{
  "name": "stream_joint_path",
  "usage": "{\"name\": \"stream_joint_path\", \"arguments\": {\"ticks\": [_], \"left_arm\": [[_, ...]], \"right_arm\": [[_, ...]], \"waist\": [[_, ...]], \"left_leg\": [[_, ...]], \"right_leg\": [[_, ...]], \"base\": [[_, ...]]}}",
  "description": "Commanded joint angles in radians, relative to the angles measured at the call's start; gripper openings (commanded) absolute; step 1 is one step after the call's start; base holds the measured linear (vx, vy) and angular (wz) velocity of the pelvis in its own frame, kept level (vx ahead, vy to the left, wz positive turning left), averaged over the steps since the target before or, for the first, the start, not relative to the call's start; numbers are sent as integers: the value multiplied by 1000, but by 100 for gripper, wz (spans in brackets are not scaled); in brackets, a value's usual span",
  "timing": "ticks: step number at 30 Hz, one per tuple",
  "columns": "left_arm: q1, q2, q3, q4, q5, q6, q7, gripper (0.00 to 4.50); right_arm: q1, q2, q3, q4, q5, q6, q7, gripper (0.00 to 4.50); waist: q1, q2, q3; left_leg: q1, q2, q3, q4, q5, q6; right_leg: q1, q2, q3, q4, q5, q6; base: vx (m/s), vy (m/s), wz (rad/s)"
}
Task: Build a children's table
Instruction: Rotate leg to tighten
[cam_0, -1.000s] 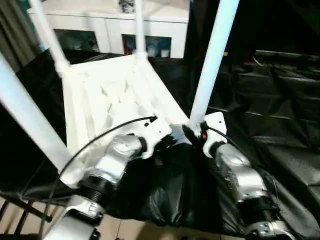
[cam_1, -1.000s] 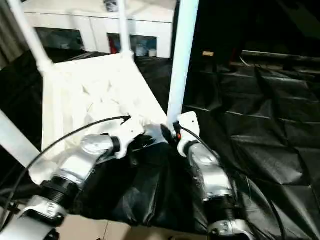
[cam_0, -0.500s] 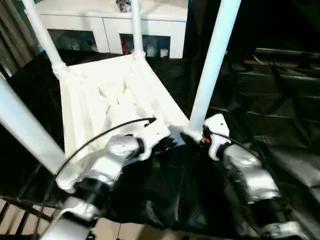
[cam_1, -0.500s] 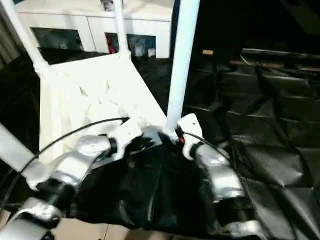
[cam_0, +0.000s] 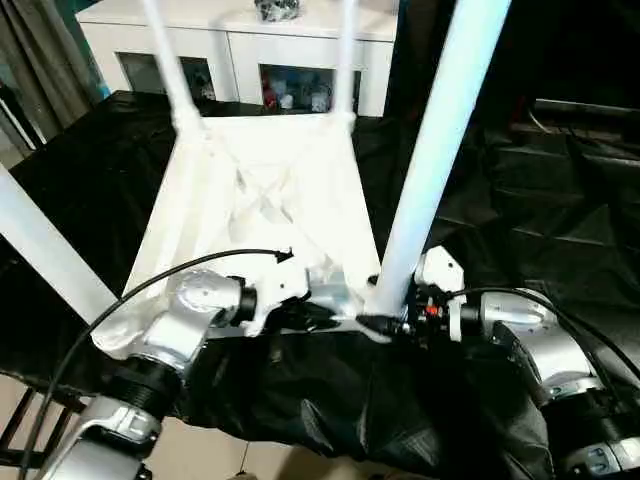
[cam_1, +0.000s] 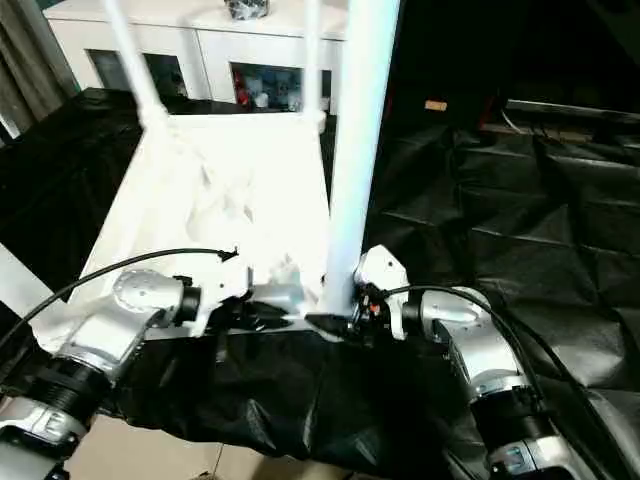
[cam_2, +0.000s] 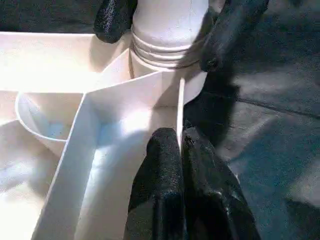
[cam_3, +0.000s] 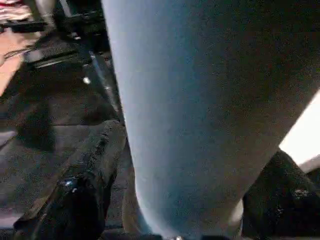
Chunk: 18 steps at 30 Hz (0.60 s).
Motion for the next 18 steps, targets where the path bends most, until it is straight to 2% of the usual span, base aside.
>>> {"name": "stream_joint_path", "arguments": {"ticks": [1, 3, 10, 11, 12, 16, 17, 18], "left_arm": [[-28, -5, -6, 19, -3, -13, 8, 0], [-34, -1, -6, 25, -7, -15, 3, 0], [-46, 0, 0, 51, -11, -25, -4, 0], [-46, -2, 2, 52, -8, -26, 6, 0], [-46, -8, 4, 54, 4, -29, 37, 0], [-56, -39, 11, 64, 50, -6, 167, 0], [-56, -76, 19, 55, 57, 22, 237, 0], [-53, -103, 23, 46, 61, 37, 280, 0]], "right_arm": [[1, 8, 73, -21, -4, 3, 69, 308], [0, 7, 75, -21, -2, 5, 76, 277], [8, 14, 70, -21, 8, 14, 72, 260], [12, 18, 67, -22, 9, 20, 61, 259], [17, 32, 58, -20, 4, 28, 22, 259], [25, 91, 27, -2, -16, 41, -116, 258], [28, 147, 3, 20, -46, 46, -254, 258], [32, 182, -6, 30, -59, 68, -329, 258]], "waist": [[2, -16, -54], [4, -17, -54], [9, -16, -55], [9, -14, -55], [8, -16, -54], [3, -16, -49], [1, -14, -48], [-9, -15, -46]], "left_leg": [[-3, 33, 2, -56, -140, 98], [-3, 33, 2, -56, -139, 93], [-3, 32, 2, -56, -126, 91], [-3, 32, 2, -56, -129, 89], [-3, 32, 2, -56, -133, 88], [-1, 31, 0, -62, -173, 63], [-1, 30, -3, -65, -194, 47], [-1, 28, -5, -68, -218, 25]], "right_leg": [[55, -67, 35, -54, -188, -236], [54, -67, 36, -54, -198, -231], [55, -67, 36, -53, -188, -228], [55, -67, 36, -53, -190, -229], [55, -66, 35, -54, -195, -228], [50, -68, 35, -65, -279, -206], [50, -68, 35, -68, -328, -190], [48, -68, 35, -74, -379, -171]], "base": [[0, 0, 0], [0, 0, 0], [0, 0, 0], [0, 0, 0], [0, 0, 0], [0, 0, 0], [0, 0, 0], [0, 0, 0]]}}
